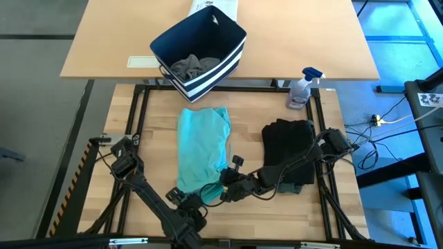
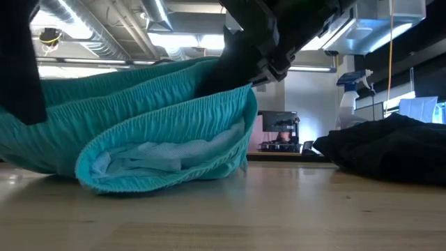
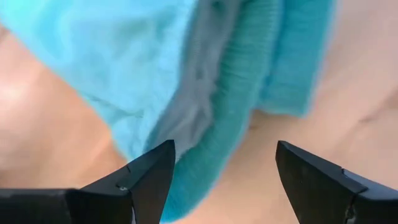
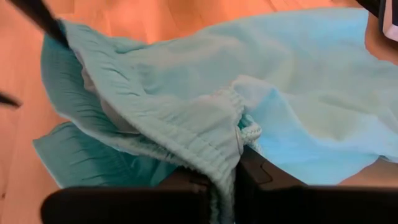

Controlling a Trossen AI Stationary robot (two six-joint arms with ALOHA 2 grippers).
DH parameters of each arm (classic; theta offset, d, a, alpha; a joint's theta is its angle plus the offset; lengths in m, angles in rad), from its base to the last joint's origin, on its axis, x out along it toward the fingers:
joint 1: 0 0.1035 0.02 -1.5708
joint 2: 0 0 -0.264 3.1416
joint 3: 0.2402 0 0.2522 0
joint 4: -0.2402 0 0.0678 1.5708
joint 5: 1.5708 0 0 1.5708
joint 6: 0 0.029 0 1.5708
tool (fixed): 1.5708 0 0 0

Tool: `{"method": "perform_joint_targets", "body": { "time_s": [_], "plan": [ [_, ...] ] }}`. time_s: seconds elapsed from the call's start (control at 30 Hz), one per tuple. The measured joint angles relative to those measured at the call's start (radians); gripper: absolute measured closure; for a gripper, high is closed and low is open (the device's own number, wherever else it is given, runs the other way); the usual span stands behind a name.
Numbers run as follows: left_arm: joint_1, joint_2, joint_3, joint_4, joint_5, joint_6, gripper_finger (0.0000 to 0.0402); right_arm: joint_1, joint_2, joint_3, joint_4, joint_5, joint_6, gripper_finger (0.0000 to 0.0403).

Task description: Fold Laundry from Bin

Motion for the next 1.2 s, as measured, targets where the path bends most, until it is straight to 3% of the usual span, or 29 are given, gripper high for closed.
{"method": "perform_joint_targets", "body": {
  "time_s": [0.23, 0.43, 0.67, 1.07, 1.2],
  "plan": [
    [0.019, -0.001, -0.039, 0.208, -0.037, 0.054, 0.0129, -0.001, 0.0, 0.0, 0.002, 0.0, 0.005, 0.0372],
    [0.049, -0.001, -0.076, 0.195, -0.039, -0.038, 0.0129, -0.001, 0.0, 0.0, 0.002, 0.0, 0.007, 0.0372],
    [0.054, -0.001, -0.075, 0.282, -0.112, -0.051, 0.0129, -0.001, 0.0, 0.0, 0.002, 0.001, 0.007, 0.0372],
    [0.077, 0.083, -0.074, 0.228, -0.089, -0.065, 0.0129, -0.001, 0.0, 0.0, 0.001, 0.001, 0.006, 0.0372],
    [0.075, 0.085, -0.075, 0.11, -0.082, -0.128, 0.0129, -0.001, 0.0, 0.0, 0.0, 0.001, 0.006, 0.0372]
  ]
}}
